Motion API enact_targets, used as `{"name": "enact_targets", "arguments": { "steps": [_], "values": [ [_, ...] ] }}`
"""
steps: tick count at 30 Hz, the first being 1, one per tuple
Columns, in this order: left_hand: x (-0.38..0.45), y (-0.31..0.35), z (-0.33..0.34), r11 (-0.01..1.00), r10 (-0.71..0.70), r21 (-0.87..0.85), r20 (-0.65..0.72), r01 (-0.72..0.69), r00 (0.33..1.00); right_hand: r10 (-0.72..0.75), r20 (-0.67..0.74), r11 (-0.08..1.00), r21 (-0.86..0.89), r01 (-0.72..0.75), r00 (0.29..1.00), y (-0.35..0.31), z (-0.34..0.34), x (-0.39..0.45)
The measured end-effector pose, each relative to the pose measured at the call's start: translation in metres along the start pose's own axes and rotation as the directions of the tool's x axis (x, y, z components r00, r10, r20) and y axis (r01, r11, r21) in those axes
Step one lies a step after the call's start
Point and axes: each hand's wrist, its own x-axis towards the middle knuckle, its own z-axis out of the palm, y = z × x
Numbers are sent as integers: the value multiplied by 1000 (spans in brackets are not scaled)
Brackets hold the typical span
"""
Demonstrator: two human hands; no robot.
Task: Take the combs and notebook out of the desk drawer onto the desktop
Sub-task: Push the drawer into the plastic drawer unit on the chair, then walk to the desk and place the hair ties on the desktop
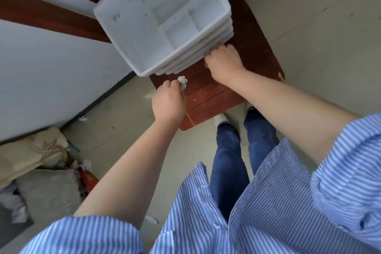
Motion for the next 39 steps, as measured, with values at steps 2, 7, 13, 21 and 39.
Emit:
{"name": "enact_targets", "arguments": {
  "steps": [2,7,13,21,39],
  "values": [
    [8,13,-2,997,78,29,7,-78,997,8,-47,1000,24,-7,999,10,-5,-20],
    [18,71,-19,927,371,66,-23,-369,928,170,-462,984,124,-127,870,44,-39,-80],
    [-11,153,-47,679,731,154,-47,-718,681,369,-644,913,117,-391,670,62,-79,-199],
    [-181,263,-70,66,992,227,85,-972,88,673,-723,461,245,-853,156,-1,-82,-424],
    [-774,318,62,-914,404,174,336,-365,-851,576,-541,-418,451,-789,-614,-272,100,-921]
  ]
}}
